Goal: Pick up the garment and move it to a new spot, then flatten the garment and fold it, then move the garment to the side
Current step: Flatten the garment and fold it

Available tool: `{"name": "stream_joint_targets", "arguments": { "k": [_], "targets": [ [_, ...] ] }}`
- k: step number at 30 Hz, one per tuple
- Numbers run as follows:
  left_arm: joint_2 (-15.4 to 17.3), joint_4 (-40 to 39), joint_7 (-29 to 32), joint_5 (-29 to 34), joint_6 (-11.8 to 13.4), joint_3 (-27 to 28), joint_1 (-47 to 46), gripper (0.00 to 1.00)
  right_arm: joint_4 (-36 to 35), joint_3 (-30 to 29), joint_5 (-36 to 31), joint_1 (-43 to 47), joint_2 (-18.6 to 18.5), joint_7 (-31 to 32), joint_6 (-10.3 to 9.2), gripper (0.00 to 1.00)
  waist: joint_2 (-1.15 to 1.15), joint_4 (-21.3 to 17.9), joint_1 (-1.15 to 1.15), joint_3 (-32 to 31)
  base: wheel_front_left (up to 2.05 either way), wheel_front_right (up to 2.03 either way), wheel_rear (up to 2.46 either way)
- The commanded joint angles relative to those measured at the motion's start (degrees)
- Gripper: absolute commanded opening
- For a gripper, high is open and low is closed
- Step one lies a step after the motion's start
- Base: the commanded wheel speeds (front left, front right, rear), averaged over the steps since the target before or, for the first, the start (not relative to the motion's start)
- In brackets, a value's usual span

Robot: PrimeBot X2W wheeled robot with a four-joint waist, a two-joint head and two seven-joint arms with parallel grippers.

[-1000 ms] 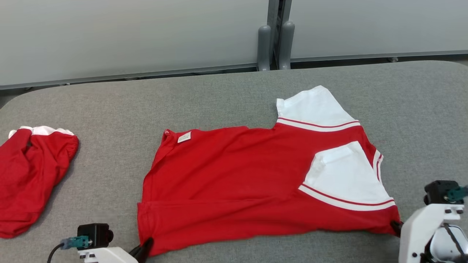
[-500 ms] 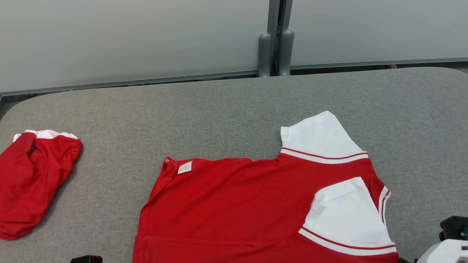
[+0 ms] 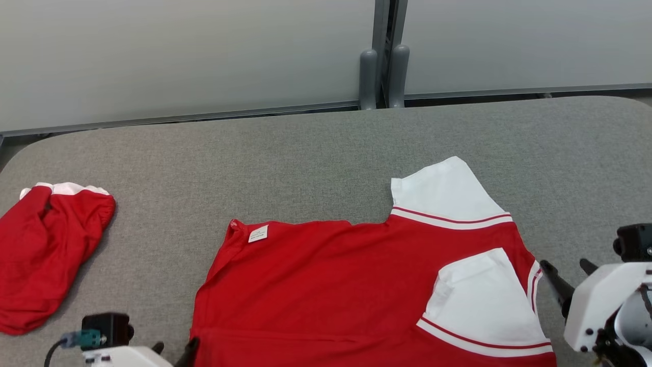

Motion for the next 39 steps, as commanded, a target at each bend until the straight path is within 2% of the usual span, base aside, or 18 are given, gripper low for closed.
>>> {"name": "stream_joint_targets", "arguments": {
  "k": [1, 4, 8, 17, 23, 24, 25, 26, 27, 28, 30, 33, 34, 39],
  "targets": [
    [0.52, -0.54, 0.38, 1.21, -0.13, -0.01, -3.02, 1.0, 0.99, 0.49, -0.73, -1.89, -0.36, -1.34, 0.04, 1.0, 0.0, 0.14, 0.0, 0.34, 0.0, 0.0, 0.0],
    [1.13, 0.03, 2.21, 4.98, -1.16, -2.22, -9.75, 1.0, 3.42, 2.33, -1.76, -6.43, -0.6, -3.54, 0.04, 1.0, 0.0, 0.41, 0.0, 1.25, 0.0, 0.0, 0.0],
    [-1.63, 3.12, 5.36, 8.71, -4.38, -5.99, -20.96, 1.0, 8.12, 5.79, -2.64, -12.62, -0.91, -5.76, 0.04, 1.0, 0.0, 0.38, 0.0, 2.83, 0.0, 0.0, 0.0],
    [-8.76, 21.28, 10.49, 15.15, -13.16, -14.23, -40.14, 1.0, 19.56, 12.44, -2.22, -24.47, 0.2, -11.7, 0.04, 1.0, 0.0, -1.86, 0.0, 7.17, 0.0, 0.0, 0.0],
    [-11.21, 31.02, 13.27, 16.36, -15.76, -16.43, -45.93, 1.0, 23.65, 13.87, -1.6, -27.89, 0.72, -14.21, 0.04, 1.0, 0.0, -2.99, 0.0, 9.68, 0.0, 0.0, 0.0],
    [-11.53, 31.92, 13.32, 16.38, -15.88, -16.49, -46.44, 0.95, 24.17, 13.94, -1.6, -28.15, 0.76, -14.47, 0.04, 1.0, 0.0, -3.1, 0.0, 9.95, 0.0, 0.0, 0.0],
    [-11.82, 32.84, 13.28, 16.34, -15.98, -16.5, -46.89, 0.81, 24.65, 13.97, -1.67, -28.35, 0.78, -14.75, 0.04, 1.0, 0.0, -3.14, 0.0, 10.15, 0.0, 0.0, 0.0],
    [-11.77, 33.63, 13.51, 16.57, -16.06, -16.7, -47.25, 0.53, 24.99, 13.92, -1.73, -28.51, 0.81, -14.93, 0.04, 1.0, 0.0, -3.15, 0.0, 10.3, 0.0, 0.0, 0.0],
    [-11.65, 34.23, 13.59, 16.67, -16.15, -16.82, -47.47, 0.47, 25.2, 13.83, -1.84, -28.61, 0.82, -15.08, 0.04, 1.0, 0.0, -3.13, 0.0, 10.4, 0.0, 0.0, 0.0],
    [-11.56, 34.7, 13.68, 17.01, -16.26, -17.1, -47.73, 0.47, 25.35, 13.79, -1.98, -28.66, 0.85, -15.26, 0.04, 1.0, 0.0, -3.09, 0.0, 10.48, 0.0, 0.0, 0.0],
    [-11.53, 35.25, 13.64, 17.45, -16.6, -17.65, -48.15, 0.49, 25.72, 13.63, -2.15, -28.68, 0.87, -15.38, 0.04, 1.0, 0.0, -2.95, 0.0, 10.51, 0.0, 0.0, 0.0],
    [-10.91, 36.0, 13.05, 18.7, -16.11, -18.29, -48.6, 0.96, 26.06, 13.34, -2.36, -28.5, 0.87, -15.48, 0.04, 1.0, 0.0, -2.71, 0.0, 10.31, 0.0, 0.0, 0.0],
    [-10.71, 36.18, 12.89, 19.04, -15.91, -18.46, -48.56, 1.0, 26.15, 13.3, -2.17, -28.37, 0.91, -15.38, 0.04, 1.0, 0.0, -2.63, 0.0, 10.21, 0.0, 0.0, 0.0],
    [-9.77, 36.83, 11.82, 20.33, -14.99, -18.71, -48.73, 1.0, 26.21, 13.18, -1.81, -27.93, 1.01, -15.03, 0.04, 1.0, 0.0, -2.38, 0.0, 9.84, 0.0, 0.0, 0.0]
  ]
}}
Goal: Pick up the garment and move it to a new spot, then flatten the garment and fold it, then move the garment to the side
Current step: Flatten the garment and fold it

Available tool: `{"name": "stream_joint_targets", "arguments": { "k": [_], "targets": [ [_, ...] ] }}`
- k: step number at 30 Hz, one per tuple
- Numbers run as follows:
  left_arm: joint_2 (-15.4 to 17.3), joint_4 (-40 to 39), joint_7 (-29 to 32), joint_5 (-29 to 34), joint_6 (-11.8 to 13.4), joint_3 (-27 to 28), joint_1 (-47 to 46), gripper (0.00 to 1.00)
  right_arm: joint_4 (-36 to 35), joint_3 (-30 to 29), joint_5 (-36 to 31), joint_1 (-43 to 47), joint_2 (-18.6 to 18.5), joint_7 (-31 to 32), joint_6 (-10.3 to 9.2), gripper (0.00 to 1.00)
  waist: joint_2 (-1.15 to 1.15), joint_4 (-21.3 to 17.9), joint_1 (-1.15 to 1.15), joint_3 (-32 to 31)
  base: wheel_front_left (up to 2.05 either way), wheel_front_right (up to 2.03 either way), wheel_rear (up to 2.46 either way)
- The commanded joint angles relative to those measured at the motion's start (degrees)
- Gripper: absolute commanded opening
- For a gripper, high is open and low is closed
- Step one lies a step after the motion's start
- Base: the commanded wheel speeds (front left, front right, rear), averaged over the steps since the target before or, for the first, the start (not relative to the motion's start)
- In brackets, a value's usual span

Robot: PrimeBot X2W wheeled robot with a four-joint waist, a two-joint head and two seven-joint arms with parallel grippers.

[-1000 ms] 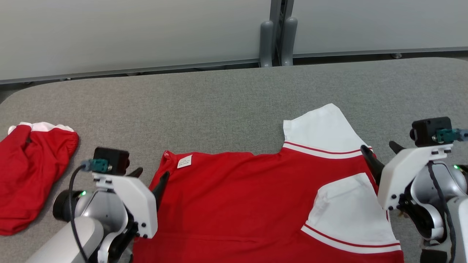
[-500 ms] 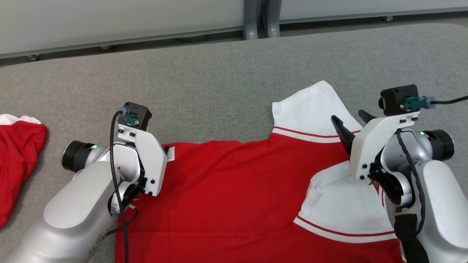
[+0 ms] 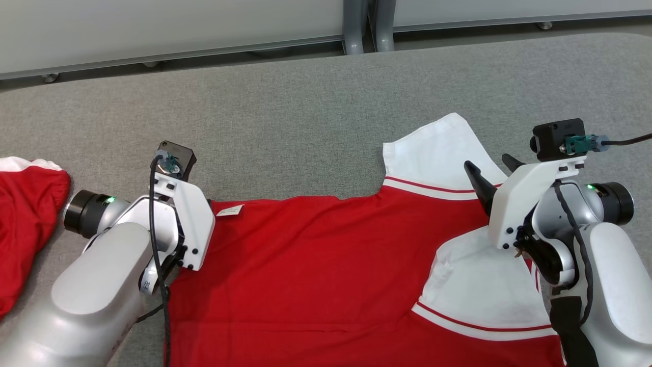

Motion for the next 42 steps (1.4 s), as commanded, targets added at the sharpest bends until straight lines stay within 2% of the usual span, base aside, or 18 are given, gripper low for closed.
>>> {"name": "stream_joint_targets", "arguments": {
  "k": [1, 6, 9, 10, 11, 12, 13, 15, 16, 19, 21, 22, 24, 27, 30, 34, 42],
  "targets": [
    [0.36, 0.13, -0.51, 0.32, 0.57, 0.15, -0.73, 1.0, 0.18, -0.2, 0.21, 0.37, -0.07, 0.11, 0.04, 1.0, 0.0, 0.1, 0.0, -0.12, 0.0, 0.0, 0.0],
    [1.36, -0.08, -1.12, 1.51, 1.83, -0.28, -0.43, 1.0, 0.02, -0.9, -0.22, 0.7, 0.01, 0.19, 0.04, 1.0, 0.0, 0.58, 0.0, -0.8, 0.0, 0.0, 0.0],
    [1.19, -1.44, -1.92, 0.78, 0.96, -0.02, -0.36, 1.0, -0.04, -1.22, -0.33, 1.07, 0.0, 0.28, 0.04, 1.0, 0.0, 0.89, 0.0, -1.39, 0.0, 0.0, 0.0],
    [-0.33, -4.16, -1.2, 1.46, 0.25, -1.55, -1.22, 1.0, -0.24, -1.51, -0.36, 1.57, 0.05, 0.42, 0.04, 1.0, 0.0, 1.23, 0.0, -1.96, 0.0, 0.0, 0.0],
    [-1.95, -4.49, 2.07, 1.12, -0.6, -3.69, -1.37, 0.9, -0.53, -1.25, 0.05, 1.72, 0.09, 0.77, 0.04, 1.0, 0.0, 0.88, 0.0, -1.59, 0.0, 0.0, 0.0],
    [-1.98, -4.25, 2.61, 0.87, -0.42, -3.72, -1.25, 0.77, -0.55, -1.2, 0.14, 1.52, 0.1, 0.79, 0.04, 1.0, 0.0, 0.68, 0.0, -1.38, 0.0, 0.0, 0.0],
    [-2.05, -4.08, 3.18, 0.64, -0.3, -3.84, -1.07, 0.48, -0.6, -1.15, 0.25, 1.36, 0.11, 0.79, 0.04, 1.0, 0.0, 0.53, 0.0, -1.18, 0.0, 0.0, 0.0],
    [-1.89, -3.56, 3.72, 0.4, -0.03, -3.76, -0.75, 0.23, -0.72, -1.05, 0.37, 1.07, 0.14, 0.73, 0.04, 1.0, 0.0, 0.23, 0.0, -0.78, 0.0, 0.0, 0.0],
    [-1.69, -3.26, 3.96, 0.38, 0.14, -3.74, -0.73, 0.13, -0.75, -1.08, 0.38, 0.93, 0.12, 0.65, 0.04, 1.0, 0.0, 0.11, 0.0, -0.61, 0.0, 0.0, 0.0],
    [-1.22, -2.86, 4.17, -0.06, 0.48, -3.42, -0.61, 0.0, -0.8, -1.15, 0.27, 0.69, 0.17, 0.4, 0.04, 1.0, 0.0, -0.03, 0.0, -0.25, 0.0, 0.0, 0.0],
    [-1.19, -2.89, 4.35, -0.15, 0.63, -3.29, -0.5, 0.0, -0.81, -1.39, 0.15, 0.71, 0.18, 0.33, 0.04, 1.0, 0.0, 0.06, 0.0, -0.14, 0.0, 0.0, 0.0],
    [-1.11, -2.82, 4.57, -0.25, 0.67, -3.37, -0.39, 0.03, -0.79, -1.47, 0.07, 0.79, 0.19, 0.36, 0.04, 1.0, 0.0, 0.13, 0.0, -0.14, 0.0, 0.0, 0.0],
    [-1.2, -2.86, 4.87, -0.59, 0.87, -3.31, -0.21, 0.25, -0.68, -1.59, -0.06, 0.93, 0.21, 0.42, 0.04, 1.0, 0.0, 0.26, 0.0, -0.19, 0.0, 0.0, 0.0],
    [-1.43, -3.25, 4.97, -0.94, 1.14, -3.24, -0.01, 0.42, -0.48, -1.67, -0.06, 1.08, 0.22, 0.56, 0.04, 1.0, 0.0, 0.41, 0.0, -0.37, 0.0, 0.0, 0.0],
    [-1.66, -3.62, 5.47, -1.63, 1.42, -3.15, 0.29, 0.54, -0.31, -1.46, 0.26, 1.12, 0.22, 0.74, 0.04, 1.0, 0.0, 0.46, 0.0, -0.54, 0.0, 0.0, 0.0],
    [-1.44, -3.6, 5.99, -2.19, 1.62, -2.97, 0.62, 0.44, -0.05, -0.91, 0.85, 1.05, 0.21, 0.57, 0.04, 1.0, 0.0, 0.15, 0.0, -0.59, 0.0, 0.0, 0.0],
    [-1.16, -2.61, 5.9, -2.8, 2.54, -2.42, 0.96, 0.43, 0.27, -0.56, 1.42, 0.92, 0.2, 0.11, 0.04, 1.0, 0.0, -0.43, 0.0, -0.33, 0.0, 0.0, 0.0]
  ]
}}
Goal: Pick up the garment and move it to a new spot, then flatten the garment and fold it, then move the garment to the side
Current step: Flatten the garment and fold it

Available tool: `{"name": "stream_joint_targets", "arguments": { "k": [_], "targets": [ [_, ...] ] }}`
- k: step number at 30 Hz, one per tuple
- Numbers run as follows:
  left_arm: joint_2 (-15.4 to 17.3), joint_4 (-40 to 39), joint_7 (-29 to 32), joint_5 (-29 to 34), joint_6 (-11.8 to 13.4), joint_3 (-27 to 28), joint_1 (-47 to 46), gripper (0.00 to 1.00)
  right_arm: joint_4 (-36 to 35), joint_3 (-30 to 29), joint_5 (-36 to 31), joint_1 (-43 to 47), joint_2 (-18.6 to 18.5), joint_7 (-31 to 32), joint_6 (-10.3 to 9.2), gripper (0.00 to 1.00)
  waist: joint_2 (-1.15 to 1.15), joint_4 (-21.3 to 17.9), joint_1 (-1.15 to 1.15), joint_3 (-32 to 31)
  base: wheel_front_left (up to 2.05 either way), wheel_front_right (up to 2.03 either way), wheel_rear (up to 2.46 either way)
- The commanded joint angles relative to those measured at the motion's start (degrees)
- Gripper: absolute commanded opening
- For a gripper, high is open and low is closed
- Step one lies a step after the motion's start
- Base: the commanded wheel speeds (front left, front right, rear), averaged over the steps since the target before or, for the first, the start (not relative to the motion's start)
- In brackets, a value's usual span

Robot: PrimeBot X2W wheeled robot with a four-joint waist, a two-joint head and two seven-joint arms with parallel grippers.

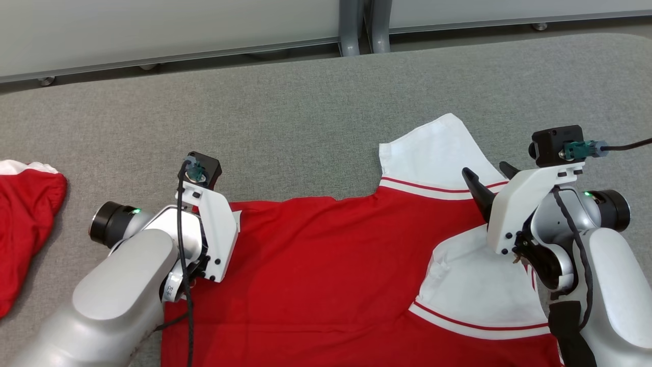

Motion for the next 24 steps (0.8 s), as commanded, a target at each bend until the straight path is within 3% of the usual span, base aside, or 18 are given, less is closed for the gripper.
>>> {"name": "stream_joint_targets", "arguments": {
  "k": [1, 3, 5, 6, 7, 18, 24],
  "targets": [
    [0.44, 0.46, -0.2, -0.17, 0.47, 0.34, 0.56, 0.43, 0.24, -0.15, 0.33, -0.08, -0.22, -0.38, 0.04, 1.0, 0.0, -0.06, 0.0, 0.06, 0.0, 0.0, 0.0],
    [0.51, 0.76, -0.4, -0.34, 0.57, 0.45, 0.65, 0.4, 0.29, -0.19, 0.42, -0.11, -0.22, -0.4, 0.04, 1.0, 0.0, -0.11, 0.0, 0.12, 0.0, 0.0, 0.0],
    [0.49, 0.9, -0.55, -0.67, 0.68, 0.67, 0.69, 0.21, 0.33, -0.26, 0.48, -0.16, -0.22, -0.36, 0.04, 1.0, 0.0, -0.09, 0.0, 0.19, 0.0, 0.0, 0.0],
    [0.51, 1.01, -0.7, -0.8, 0.6, 0.79, 0.67, 0.04, 0.29, -0.31, 0.47, -0.2, -0.22, -0.34, 0.04, 1.0, 0.0, -0.05, 0.0, 0.25, 0.0, 0.0, 0.0],
    [0.48, 1.07, -0.73, -0.86, 0.56, 0.9, 0.64, 0.0, 0.23, -0.36, 0.47, -0.26, -0.22, -0.36, 0.04, 1.0, 0.0, 0.0, 0.0, 0.31, 0.0, 0.0, 0.0],
    [0.59, 0.7, -3.19, -2.02, 0.37, 2.37, 0.14, 0.0, -0.06, -2.19, -0.49, -1.72, -0.24, -0.84, 0.04, 1.0, 0.0, 0.89, 0.0, 0.95, 0.0, 0.0, 0.0],
    [1.09, -0.7, -4.56, -2.07, 0.89, 3.02, 0.7, 0.0, 4.02, -5.49, -3.83, -5.76, -0.28, 1.45, 0.03, 1.0, 0.0, 1.72, 0.0, 2.04, 0.0, 0.0, 0.0]
  ]
}}
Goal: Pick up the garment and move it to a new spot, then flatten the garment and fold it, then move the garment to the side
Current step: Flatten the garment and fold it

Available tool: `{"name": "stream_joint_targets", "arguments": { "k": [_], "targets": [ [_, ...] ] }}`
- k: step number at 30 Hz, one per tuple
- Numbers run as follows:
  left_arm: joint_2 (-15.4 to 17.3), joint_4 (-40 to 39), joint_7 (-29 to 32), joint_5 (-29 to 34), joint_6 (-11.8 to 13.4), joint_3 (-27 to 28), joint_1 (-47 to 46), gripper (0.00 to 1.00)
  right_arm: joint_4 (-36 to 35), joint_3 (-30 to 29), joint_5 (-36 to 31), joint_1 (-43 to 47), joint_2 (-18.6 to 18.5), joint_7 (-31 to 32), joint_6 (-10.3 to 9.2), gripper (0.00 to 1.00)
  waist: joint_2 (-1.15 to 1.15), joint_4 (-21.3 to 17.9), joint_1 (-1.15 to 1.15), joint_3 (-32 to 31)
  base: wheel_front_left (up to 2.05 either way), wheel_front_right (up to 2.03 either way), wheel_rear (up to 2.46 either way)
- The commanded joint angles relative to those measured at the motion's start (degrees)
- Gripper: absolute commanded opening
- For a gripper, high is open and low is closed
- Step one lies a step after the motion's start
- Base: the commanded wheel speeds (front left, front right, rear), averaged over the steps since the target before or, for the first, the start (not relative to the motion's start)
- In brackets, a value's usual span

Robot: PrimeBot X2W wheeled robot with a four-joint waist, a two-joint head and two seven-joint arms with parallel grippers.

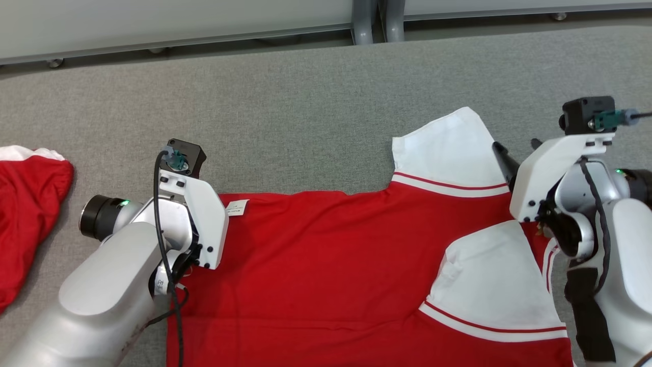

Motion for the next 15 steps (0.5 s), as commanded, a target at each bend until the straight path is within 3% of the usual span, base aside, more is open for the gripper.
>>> {"name": "stream_joint_targets", "arguments": {
  "k": [1, 8, 15],
  "targets": [
    [0.07, -0.38, -0.52, 0.0, 0.65, 0.39, 0.64, 0.0, 1.65, -0.89, -2.19, -2.15, -0.35, 0.55, 0.03, 1.0, 0.0, 0.4, 0.0, 0.69, 0.0, 0.0, 0.0],
    [-1.99, -1.33, -1.0, 0.2, 1.52, 0.12, -0.62, 0.0, 13.15, -6.33, -12.44, -10.66, -0.36, -2.64, 0.02, 1.0, 0.0, 2.55, 0.0, 3.64, 0.0, 0.0, 0.0],
    [-3.24, -1.26, -1.41, 0.58, 0.98, -0.35, -2.53, 0.0, 24.49, -6.69, -15.49, -19.28, -0.35, -5.24, 0.02, 1.0, 0.0, 4.78, 0.0, 6.39, 0.0, 0.0, 0.0]
  ]
}}
